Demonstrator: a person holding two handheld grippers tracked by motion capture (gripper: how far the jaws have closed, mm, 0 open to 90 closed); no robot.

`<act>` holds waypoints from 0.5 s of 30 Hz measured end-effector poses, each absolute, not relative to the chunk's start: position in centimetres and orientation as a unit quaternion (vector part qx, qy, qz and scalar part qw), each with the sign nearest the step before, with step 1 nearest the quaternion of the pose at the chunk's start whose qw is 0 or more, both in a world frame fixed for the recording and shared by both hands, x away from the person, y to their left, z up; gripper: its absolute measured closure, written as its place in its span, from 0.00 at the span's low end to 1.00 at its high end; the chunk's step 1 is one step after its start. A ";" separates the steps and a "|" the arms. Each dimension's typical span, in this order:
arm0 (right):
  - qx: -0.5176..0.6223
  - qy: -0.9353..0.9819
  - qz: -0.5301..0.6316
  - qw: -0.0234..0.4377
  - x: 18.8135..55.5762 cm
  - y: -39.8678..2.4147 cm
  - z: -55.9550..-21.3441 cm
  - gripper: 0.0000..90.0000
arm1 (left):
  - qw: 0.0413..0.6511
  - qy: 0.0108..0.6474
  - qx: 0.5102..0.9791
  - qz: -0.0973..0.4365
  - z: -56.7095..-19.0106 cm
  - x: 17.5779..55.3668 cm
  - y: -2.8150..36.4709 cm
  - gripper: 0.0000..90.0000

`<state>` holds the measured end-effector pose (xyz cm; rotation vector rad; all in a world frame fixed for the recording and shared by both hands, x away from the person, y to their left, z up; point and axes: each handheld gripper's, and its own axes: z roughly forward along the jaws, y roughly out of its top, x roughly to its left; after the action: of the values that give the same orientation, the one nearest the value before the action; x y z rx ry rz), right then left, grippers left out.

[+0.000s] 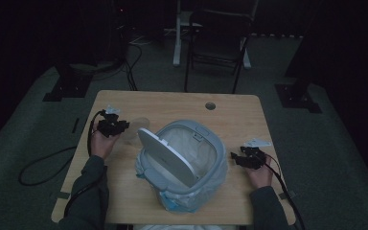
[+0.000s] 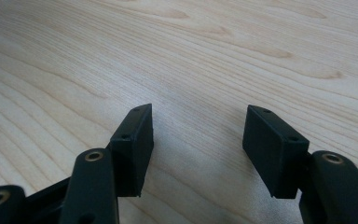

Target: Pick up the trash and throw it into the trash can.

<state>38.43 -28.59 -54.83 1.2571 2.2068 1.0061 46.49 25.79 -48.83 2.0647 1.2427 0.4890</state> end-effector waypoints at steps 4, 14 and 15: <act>0.451 0.791 0.361 0.203 38.4 -28.6 -54.8 0.47 | 0.333 0.484 0.790 0.174 -50.2 46.2 26.2 0.85; 0.450 0.791 0.361 0.204 38.4 -28.6 -54.8 0.47 | 0.421 0.515 0.725 0.180 -48.7 44.1 28.4 0.76; 0.450 0.791 0.361 0.204 38.4 -28.6 -54.8 0.47 | 0.441 0.512 0.714 0.185 -48.0 43.6 28.5 0.75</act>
<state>38.42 -28.58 -54.83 1.2557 2.2070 1.0062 43.55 28.50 -48.00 1.7721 1.2707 0.4586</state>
